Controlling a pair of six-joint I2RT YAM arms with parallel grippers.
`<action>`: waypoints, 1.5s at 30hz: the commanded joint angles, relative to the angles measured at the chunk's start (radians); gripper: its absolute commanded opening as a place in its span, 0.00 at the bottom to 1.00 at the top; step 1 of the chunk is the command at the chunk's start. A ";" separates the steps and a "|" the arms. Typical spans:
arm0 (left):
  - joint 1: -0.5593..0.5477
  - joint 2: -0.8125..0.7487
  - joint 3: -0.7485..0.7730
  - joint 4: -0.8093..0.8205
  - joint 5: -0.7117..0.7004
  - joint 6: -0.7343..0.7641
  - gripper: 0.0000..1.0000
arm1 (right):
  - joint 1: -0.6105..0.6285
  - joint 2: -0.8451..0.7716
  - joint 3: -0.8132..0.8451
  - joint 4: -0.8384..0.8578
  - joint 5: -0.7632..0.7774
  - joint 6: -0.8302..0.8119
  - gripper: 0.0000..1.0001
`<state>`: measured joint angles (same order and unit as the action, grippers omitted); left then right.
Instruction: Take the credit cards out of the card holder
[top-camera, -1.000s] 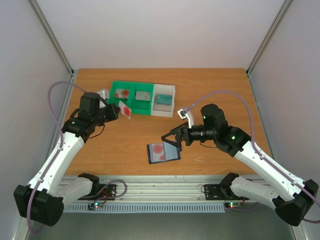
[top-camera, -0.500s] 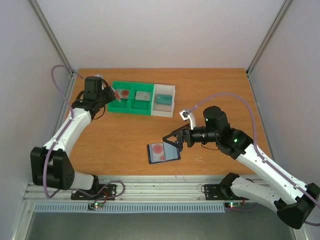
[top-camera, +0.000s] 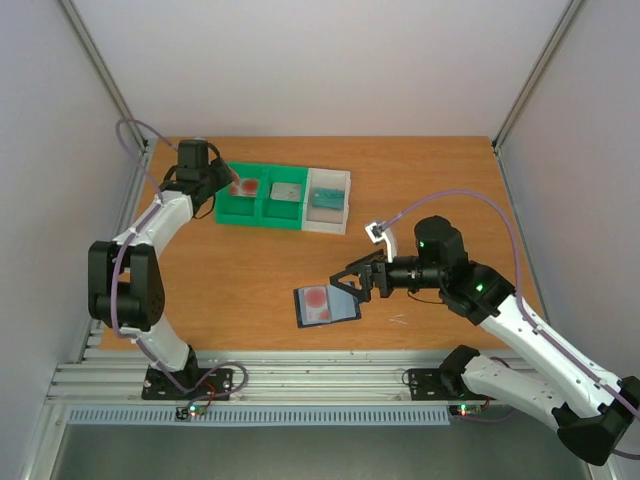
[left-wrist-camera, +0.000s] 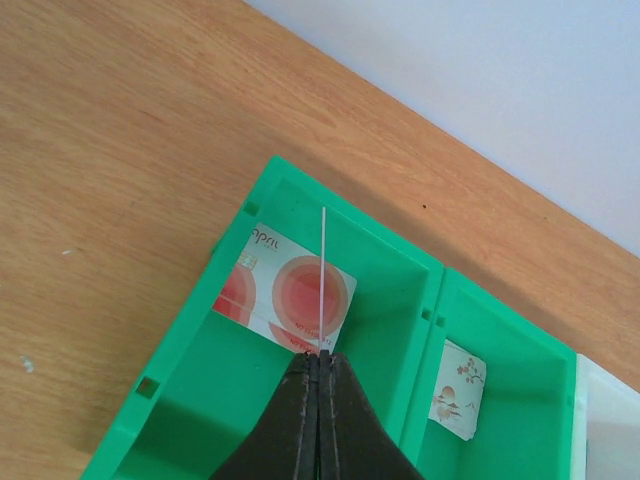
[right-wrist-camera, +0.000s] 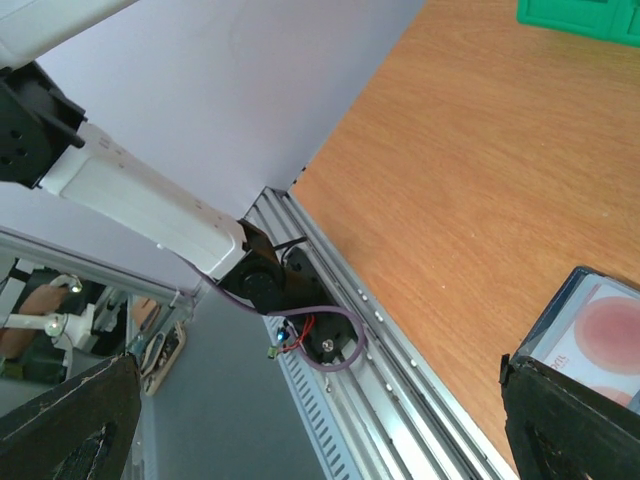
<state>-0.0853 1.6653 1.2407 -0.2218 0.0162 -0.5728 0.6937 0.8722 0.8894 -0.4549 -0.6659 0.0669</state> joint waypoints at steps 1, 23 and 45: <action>0.001 0.039 0.049 0.089 0.027 0.004 0.01 | -0.003 -0.021 0.007 -0.005 0.011 -0.005 0.98; 0.001 0.250 0.105 0.179 0.123 0.035 0.00 | -0.003 -0.024 0.018 -0.006 0.002 0.022 0.98; 0.001 0.336 0.200 0.094 0.101 0.078 0.11 | -0.002 -0.028 0.045 -0.082 0.077 0.002 0.99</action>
<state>-0.0853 1.9892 1.3991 -0.1268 0.1398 -0.5182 0.6937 0.8612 0.9009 -0.4934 -0.6281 0.0769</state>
